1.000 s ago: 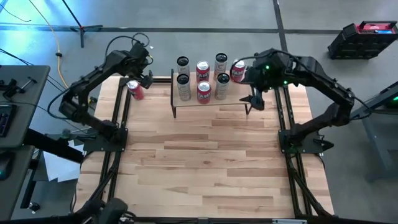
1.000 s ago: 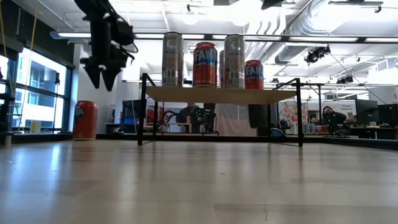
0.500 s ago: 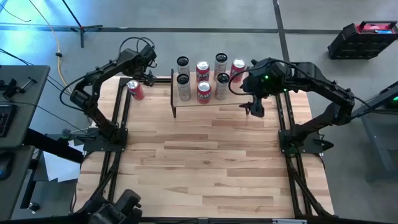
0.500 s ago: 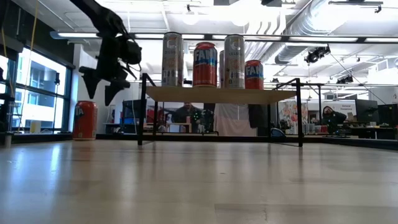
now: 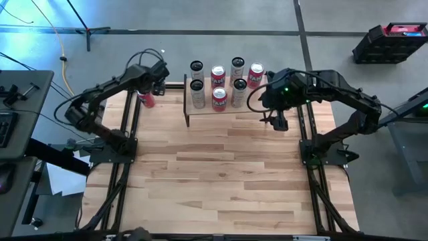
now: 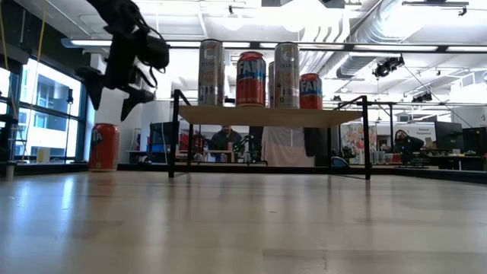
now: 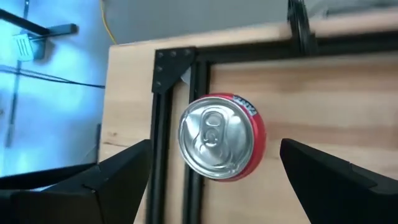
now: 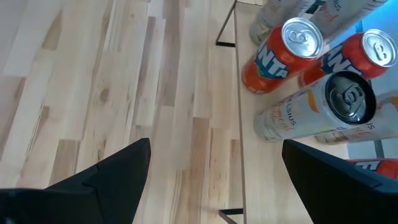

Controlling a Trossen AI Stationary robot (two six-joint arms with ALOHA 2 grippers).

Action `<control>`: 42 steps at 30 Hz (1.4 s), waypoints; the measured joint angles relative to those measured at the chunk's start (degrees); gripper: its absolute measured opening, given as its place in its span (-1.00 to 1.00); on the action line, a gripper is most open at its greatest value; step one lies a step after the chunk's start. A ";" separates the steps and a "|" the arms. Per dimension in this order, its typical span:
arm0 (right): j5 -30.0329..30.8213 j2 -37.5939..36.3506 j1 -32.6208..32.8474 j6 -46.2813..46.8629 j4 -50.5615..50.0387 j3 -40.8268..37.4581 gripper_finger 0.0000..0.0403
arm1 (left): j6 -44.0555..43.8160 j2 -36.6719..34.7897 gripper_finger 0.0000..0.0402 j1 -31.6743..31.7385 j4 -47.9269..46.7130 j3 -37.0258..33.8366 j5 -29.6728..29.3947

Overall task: Place canned beverage on shelf
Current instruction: Put the red soda can on the shelf aligned with the other red soda can

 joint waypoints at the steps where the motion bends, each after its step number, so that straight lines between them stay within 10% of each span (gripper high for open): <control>1: -0.01 0.00 0.12 -0.03 -0.07 0.00 0.73 | -2.10 -1.50 0.71 -0.78 1.14 -1.46 -0.75; 12: 0.03 0.00 2.09 0.90 -1.33 0.00 0.73 | -12.66 -14.64 0.71 -2.07 25.07 -18.45 -1.57; 42: -0.50 0.00 2.70 1.68 -1.99 0.00 0.73 | -17.27 -14.43 0.71 -1.24 51.69 -37.80 -12.64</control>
